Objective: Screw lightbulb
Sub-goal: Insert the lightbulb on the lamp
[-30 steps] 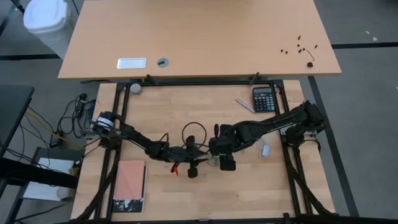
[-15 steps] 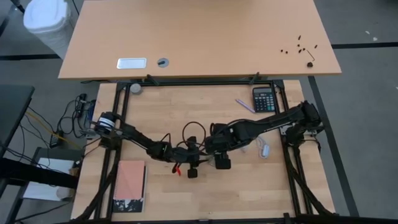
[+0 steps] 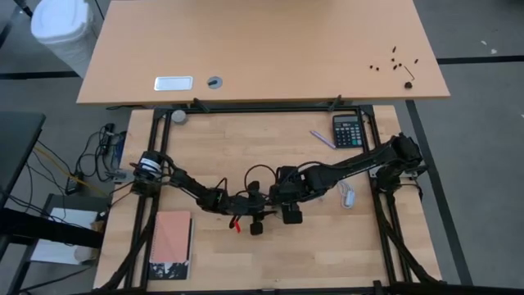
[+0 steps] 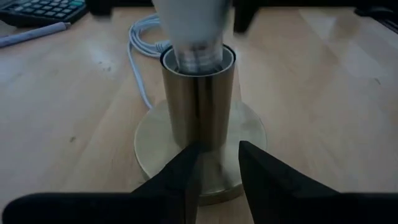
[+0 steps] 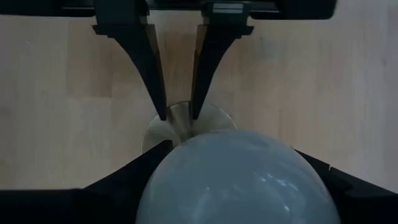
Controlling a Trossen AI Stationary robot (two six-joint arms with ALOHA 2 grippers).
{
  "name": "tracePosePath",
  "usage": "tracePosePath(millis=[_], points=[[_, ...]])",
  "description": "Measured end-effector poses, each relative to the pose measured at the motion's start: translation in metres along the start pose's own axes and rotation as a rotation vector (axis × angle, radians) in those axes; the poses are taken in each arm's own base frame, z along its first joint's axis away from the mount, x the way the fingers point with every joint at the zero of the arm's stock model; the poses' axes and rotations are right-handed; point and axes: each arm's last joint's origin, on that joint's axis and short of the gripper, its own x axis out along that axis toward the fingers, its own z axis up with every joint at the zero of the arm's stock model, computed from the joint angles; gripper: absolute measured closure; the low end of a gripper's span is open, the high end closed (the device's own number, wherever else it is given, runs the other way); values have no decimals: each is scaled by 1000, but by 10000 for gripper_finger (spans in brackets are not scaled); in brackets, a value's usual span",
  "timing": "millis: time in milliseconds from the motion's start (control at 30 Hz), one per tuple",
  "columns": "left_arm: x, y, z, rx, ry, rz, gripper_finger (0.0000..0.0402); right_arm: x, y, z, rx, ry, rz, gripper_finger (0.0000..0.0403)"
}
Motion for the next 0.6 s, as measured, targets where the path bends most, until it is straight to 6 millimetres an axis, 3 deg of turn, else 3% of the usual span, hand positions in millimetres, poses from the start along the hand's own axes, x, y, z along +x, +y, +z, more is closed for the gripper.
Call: tracePosePath(millis=[300,600], points=[[0,0,-1,6,11,-6,289,15,0,-10,35,-5,-3,122],[0,0,1,29,-4,-13,289,-2,-2,-11,36,-42,5,103]])
